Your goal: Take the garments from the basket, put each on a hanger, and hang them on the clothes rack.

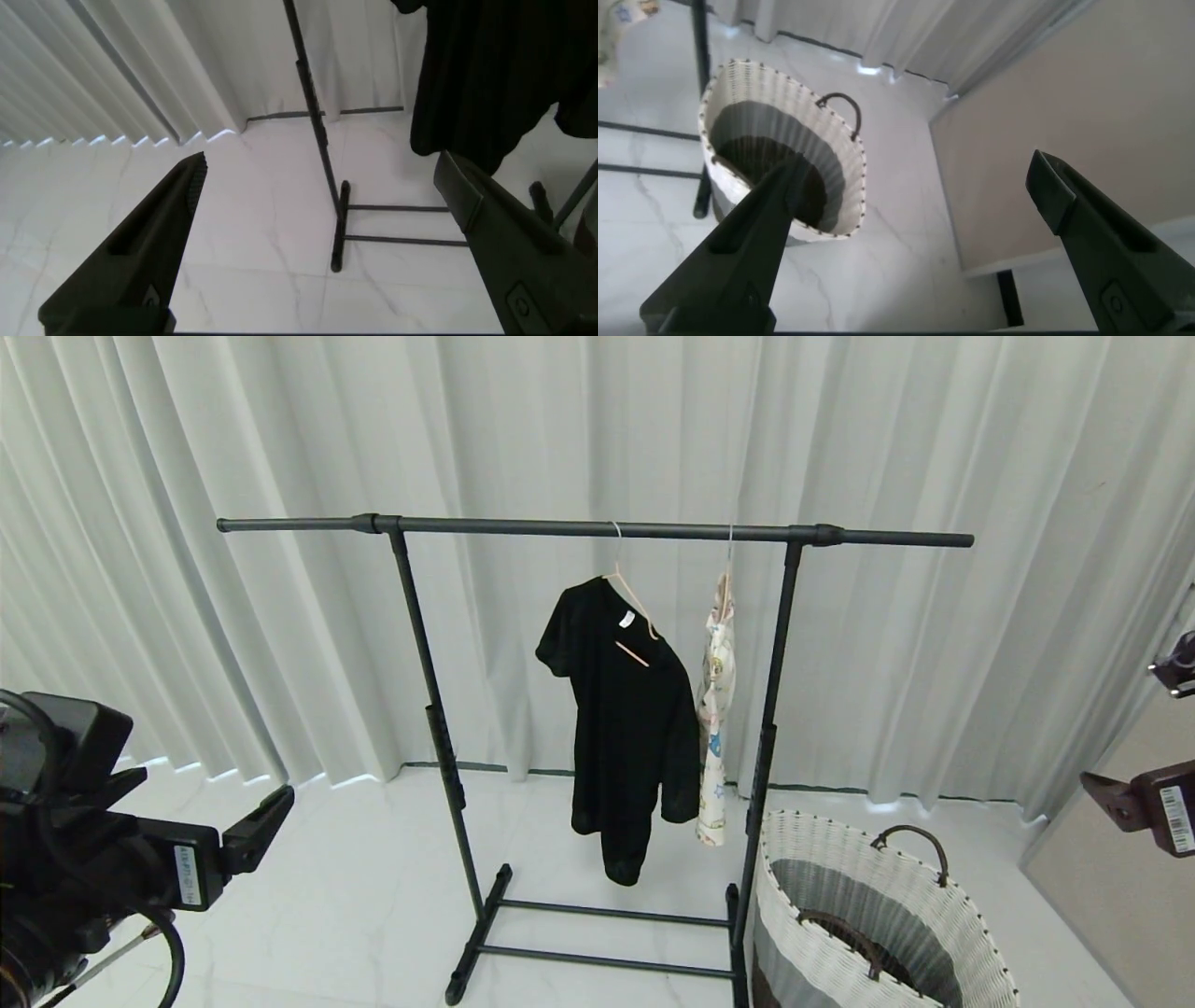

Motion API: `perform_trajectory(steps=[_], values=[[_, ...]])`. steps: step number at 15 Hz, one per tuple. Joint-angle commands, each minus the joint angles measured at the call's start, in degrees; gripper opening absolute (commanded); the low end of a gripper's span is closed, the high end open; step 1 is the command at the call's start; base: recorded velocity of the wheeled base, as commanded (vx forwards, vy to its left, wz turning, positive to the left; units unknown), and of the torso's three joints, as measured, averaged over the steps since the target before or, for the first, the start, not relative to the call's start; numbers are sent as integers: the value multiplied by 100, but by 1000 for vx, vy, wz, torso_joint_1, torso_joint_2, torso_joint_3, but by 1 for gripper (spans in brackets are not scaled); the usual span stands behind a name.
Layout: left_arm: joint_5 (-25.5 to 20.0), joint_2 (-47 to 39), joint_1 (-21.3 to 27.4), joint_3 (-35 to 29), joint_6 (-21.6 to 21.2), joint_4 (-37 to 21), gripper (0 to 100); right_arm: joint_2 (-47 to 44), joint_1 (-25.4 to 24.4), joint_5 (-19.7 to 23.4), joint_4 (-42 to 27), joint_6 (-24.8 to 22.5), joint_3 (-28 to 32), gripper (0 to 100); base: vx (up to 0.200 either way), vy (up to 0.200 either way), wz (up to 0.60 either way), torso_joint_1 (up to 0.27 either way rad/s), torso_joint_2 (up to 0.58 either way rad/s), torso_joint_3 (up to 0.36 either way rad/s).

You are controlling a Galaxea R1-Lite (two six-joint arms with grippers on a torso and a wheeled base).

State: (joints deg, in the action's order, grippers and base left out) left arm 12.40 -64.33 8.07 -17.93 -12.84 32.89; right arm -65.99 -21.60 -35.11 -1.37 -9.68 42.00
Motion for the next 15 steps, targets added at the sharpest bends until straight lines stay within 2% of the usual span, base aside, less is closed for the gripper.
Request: perform_trajectory(steps=[1, 8, 15], values=[[8, 96, 107, 97, 0, 7, 100, 16, 147, 4, 75, 1, -113, 100, 0, 0, 0, 0, 0, 0], [8, 96, 230, 202, 0, 7, 100, 42, 218, 13, 224, 10, -236, 100, 0, 0, 0, 0, 0, 0], [26, 131, 230, 405, 18, 7, 100, 60, 262, 4, 224, 10, -262, 100, 0, 0, 0, -186, 426, 235]])
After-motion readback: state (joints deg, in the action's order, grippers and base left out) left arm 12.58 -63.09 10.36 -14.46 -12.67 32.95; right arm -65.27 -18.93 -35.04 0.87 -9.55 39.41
